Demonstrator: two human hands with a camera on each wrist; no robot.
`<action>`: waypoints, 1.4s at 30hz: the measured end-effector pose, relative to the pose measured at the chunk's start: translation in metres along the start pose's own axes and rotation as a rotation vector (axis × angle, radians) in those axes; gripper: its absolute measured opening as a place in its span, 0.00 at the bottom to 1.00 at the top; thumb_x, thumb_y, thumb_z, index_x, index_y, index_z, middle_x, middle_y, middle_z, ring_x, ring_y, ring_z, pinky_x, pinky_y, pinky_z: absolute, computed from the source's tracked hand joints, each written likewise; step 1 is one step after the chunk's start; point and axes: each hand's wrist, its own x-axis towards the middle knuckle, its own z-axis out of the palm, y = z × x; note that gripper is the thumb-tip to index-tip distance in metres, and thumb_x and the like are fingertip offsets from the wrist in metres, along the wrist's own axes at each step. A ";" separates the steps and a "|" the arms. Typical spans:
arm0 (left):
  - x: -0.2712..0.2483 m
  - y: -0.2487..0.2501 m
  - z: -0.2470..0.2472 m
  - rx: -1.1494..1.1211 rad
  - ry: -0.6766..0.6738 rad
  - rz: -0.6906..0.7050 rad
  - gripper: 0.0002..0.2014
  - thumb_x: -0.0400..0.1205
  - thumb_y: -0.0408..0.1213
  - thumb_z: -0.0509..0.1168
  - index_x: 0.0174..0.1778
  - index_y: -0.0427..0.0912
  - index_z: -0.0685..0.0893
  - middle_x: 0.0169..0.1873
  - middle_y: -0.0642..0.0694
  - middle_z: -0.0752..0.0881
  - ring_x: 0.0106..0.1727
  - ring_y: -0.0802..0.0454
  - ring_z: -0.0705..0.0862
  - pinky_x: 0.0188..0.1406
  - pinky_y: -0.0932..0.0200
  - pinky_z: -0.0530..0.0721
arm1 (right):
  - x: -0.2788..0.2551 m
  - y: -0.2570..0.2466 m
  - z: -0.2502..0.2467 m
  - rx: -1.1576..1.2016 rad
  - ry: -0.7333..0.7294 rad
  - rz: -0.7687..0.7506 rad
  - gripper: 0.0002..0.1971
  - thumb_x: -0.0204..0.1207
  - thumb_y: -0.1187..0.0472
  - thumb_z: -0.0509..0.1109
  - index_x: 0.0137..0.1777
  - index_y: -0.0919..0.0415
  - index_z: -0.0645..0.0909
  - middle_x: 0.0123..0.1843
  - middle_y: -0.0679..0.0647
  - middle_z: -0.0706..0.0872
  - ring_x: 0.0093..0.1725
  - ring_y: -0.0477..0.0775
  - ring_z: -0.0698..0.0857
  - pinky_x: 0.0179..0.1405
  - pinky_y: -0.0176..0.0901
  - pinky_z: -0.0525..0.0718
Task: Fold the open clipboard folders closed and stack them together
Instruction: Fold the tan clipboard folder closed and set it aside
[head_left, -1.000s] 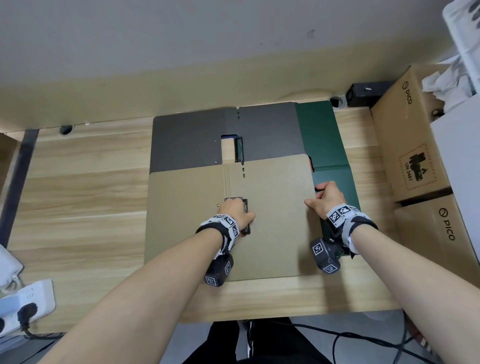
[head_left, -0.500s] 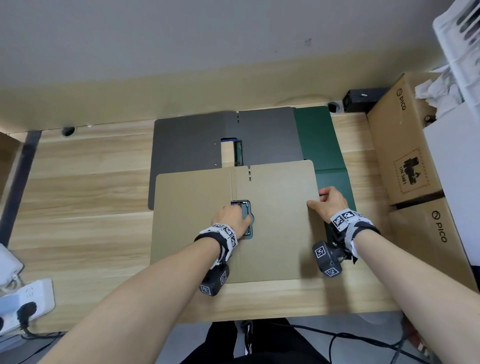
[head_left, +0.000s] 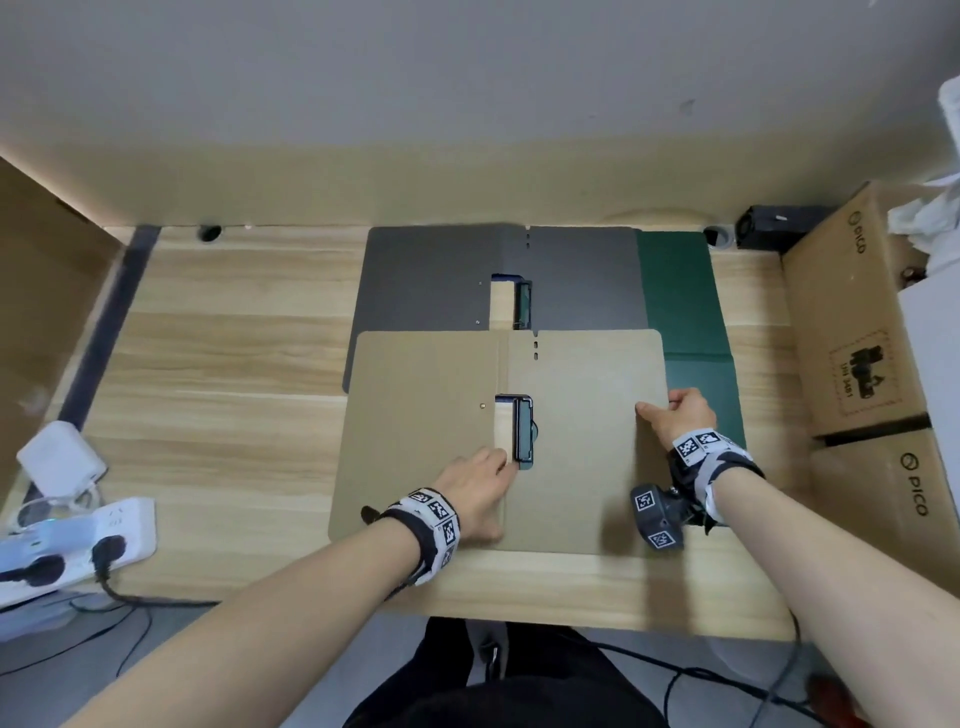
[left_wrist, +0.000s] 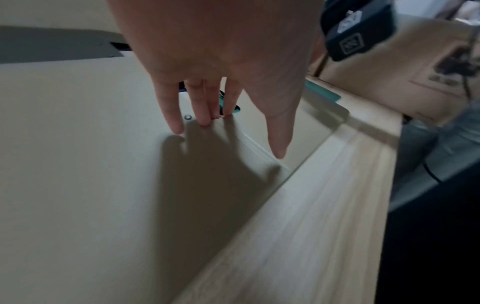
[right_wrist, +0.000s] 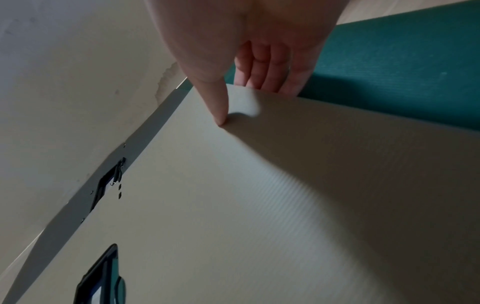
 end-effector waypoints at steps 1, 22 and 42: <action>-0.004 0.001 0.005 0.045 -0.016 0.002 0.42 0.67 0.48 0.74 0.76 0.37 0.67 0.65 0.43 0.73 0.68 0.43 0.72 0.56 0.46 0.78 | 0.000 0.000 0.002 0.005 0.012 0.004 0.22 0.71 0.54 0.78 0.61 0.62 0.78 0.53 0.58 0.85 0.55 0.61 0.84 0.52 0.46 0.77; -0.023 -0.008 -0.030 0.385 0.056 -0.051 0.37 0.55 0.41 0.78 0.59 0.36 0.73 0.51 0.41 0.75 0.52 0.42 0.74 0.45 0.46 0.76 | -0.033 -0.027 -0.012 0.136 0.041 -0.056 0.22 0.70 0.57 0.80 0.59 0.63 0.78 0.52 0.60 0.87 0.58 0.62 0.86 0.60 0.48 0.79; -0.055 -0.109 -0.017 0.105 0.104 -0.238 0.46 0.73 0.30 0.65 0.85 0.42 0.49 0.87 0.44 0.47 0.87 0.44 0.52 0.78 0.41 0.67 | -0.027 -0.084 0.030 0.154 -0.240 -0.009 0.06 0.75 0.65 0.73 0.42 0.59 0.77 0.39 0.57 0.86 0.42 0.60 0.89 0.46 0.57 0.91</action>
